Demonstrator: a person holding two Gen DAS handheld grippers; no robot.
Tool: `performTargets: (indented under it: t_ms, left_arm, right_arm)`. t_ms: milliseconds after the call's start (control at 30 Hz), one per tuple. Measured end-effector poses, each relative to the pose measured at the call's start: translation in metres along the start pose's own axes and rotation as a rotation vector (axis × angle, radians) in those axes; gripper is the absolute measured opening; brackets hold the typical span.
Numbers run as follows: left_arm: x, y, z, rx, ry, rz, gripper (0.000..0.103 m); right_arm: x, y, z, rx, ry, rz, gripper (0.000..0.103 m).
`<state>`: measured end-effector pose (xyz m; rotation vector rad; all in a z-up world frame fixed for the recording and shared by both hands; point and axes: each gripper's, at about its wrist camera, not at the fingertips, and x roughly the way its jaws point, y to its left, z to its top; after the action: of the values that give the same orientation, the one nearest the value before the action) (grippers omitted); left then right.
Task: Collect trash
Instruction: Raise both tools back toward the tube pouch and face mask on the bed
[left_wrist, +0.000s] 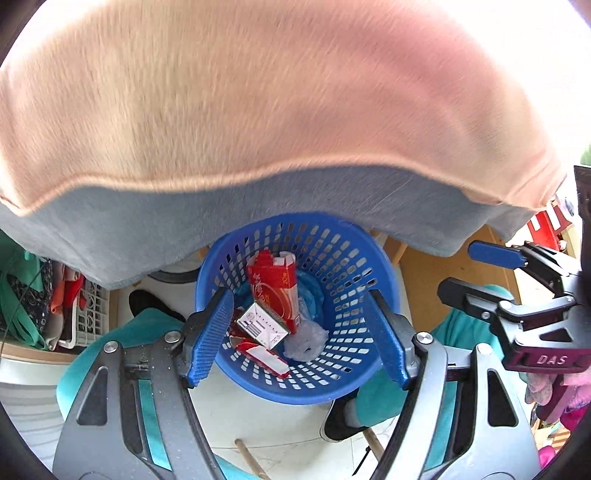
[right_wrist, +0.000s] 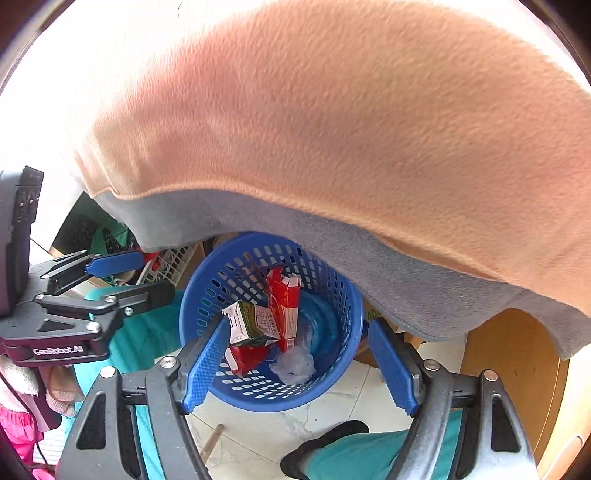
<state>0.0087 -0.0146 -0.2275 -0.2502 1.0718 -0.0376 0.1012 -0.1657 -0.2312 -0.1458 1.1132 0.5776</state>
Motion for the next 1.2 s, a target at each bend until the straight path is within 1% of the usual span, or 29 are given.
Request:
performTargets:
  t_ms: [67, 133, 300, 433, 633, 767, 800, 833, 867, 1000, 1100, 1200]
  left_arm:
    - [-0.007, -0.001, 0.002, 0.006, -0.017, -0.009, 0.075]
    - [-0.012, -0.002, 0.005, 0.008, -0.031, -0.016, 0.075]
    - [-0.028, -0.007, 0.012, 0.017, -0.063, -0.034, 0.075]
    - [-0.045, -0.006, 0.018, 0.020, -0.103, -0.048, 0.075]
    - [-0.073, 0.002, 0.035, 0.002, -0.169, -0.064, 0.075]
    - [-0.088, 0.007, 0.053, 0.000, -0.201, -0.068, 0.076]
    - [-0.091, 0.008, 0.058, 0.000, -0.210, -0.062, 0.079]
    - [-0.093, 0.010, 0.064, 0.000, -0.222, -0.055, 0.082]
    - [-0.095, 0.011, 0.070, -0.001, -0.232, -0.050, 0.083]
    - [-0.102, 0.017, 0.092, -0.008, -0.264, -0.040, 0.083]
    - [-0.107, 0.014, 0.107, -0.009, -0.280, -0.041, 0.083]
    - [-0.109, 0.015, 0.122, -0.014, -0.287, -0.039, 0.083]
  right_arm:
    - [-0.005, -0.002, 0.001, 0.010, -0.008, 0.009, 0.079]
    - [-0.013, -0.003, 0.001, 0.015, -0.022, 0.017, 0.085]
    - [-0.039, -0.005, 0.004, 0.008, -0.070, 0.052, 0.086]
    - [-0.065, -0.012, 0.009, -0.001, -0.131, 0.054, 0.089]
    - [-0.106, -0.026, 0.024, 0.037, -0.242, 0.049, 0.090]
    - [-0.126, -0.040, 0.039, 0.072, -0.310, 0.033, 0.091]
    - [-0.130, -0.045, 0.044, 0.086, -0.327, 0.027, 0.095]
    - [-0.134, -0.050, 0.048, 0.104, -0.344, 0.021, 0.102]
    - [-0.138, -0.056, 0.051, 0.123, -0.360, 0.017, 0.103]
    - [-0.152, -0.074, 0.067, 0.191, -0.395, 0.020, 0.103]
    - [-0.154, -0.091, 0.082, 0.232, -0.401, 0.015, 0.103]
    - [-0.151, -0.108, 0.096, 0.296, -0.386, 0.055, 0.103]
